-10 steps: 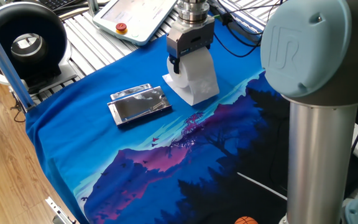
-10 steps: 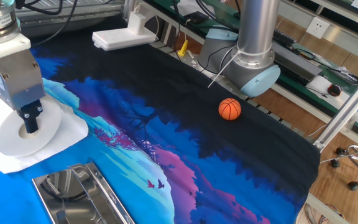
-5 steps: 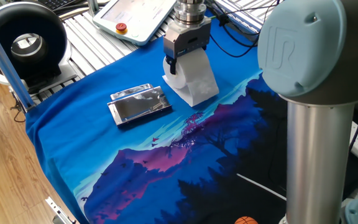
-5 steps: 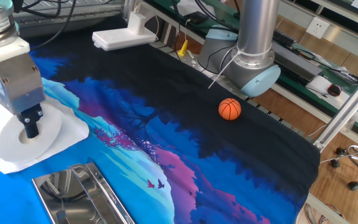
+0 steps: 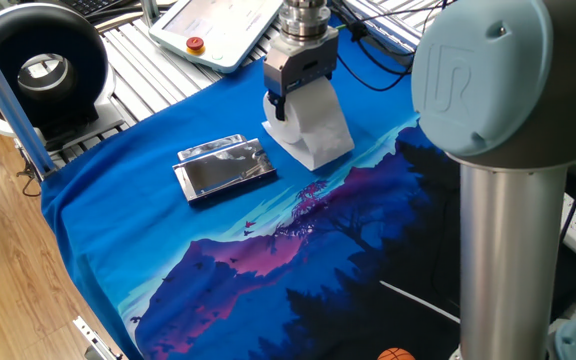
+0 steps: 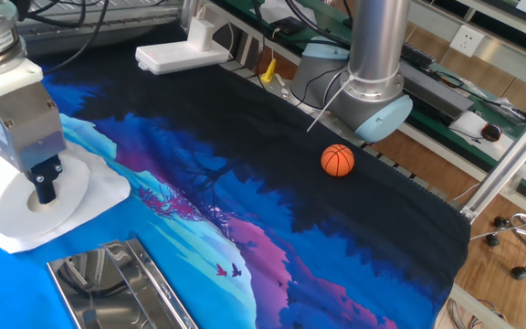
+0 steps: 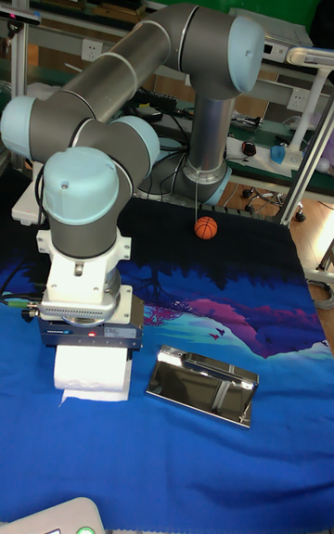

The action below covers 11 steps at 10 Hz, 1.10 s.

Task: Put the toilet paper on its holder

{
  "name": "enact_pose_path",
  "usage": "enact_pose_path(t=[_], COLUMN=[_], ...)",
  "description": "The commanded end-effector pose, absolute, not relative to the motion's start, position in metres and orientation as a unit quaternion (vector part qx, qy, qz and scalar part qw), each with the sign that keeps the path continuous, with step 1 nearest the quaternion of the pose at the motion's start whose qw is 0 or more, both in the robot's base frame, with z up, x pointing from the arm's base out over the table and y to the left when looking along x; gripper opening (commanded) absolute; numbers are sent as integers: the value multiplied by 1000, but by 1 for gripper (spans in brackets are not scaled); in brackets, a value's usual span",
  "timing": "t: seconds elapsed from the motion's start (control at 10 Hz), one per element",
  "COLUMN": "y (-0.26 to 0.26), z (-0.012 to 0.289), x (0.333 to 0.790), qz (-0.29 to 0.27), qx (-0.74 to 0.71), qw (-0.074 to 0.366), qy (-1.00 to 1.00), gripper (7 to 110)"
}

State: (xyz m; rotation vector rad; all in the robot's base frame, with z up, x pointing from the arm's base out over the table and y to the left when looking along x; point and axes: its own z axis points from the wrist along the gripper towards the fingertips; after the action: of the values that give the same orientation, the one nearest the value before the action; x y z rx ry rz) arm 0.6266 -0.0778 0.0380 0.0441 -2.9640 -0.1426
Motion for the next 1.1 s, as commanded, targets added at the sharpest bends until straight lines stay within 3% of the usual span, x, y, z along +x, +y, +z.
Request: enact_pose_path(t=[0.0, 0.1, 0.2, 0.5, 0.6, 1.0], y=[-75, -77, -79, -73, -71, -70], z=[43, 44, 42, 46, 47, 47], x=[616, 610, 615, 622, 625, 644], qz=[-51, -47, -43, -43, -43, -27], qx=[29, 32, 25, 3, -2, -4], qw=[114, 127, 117, 110, 107, 81], qy=[-992, -990, -992, -993, -993, -996], gripper=[88, 88, 110, 110, 88, 88])
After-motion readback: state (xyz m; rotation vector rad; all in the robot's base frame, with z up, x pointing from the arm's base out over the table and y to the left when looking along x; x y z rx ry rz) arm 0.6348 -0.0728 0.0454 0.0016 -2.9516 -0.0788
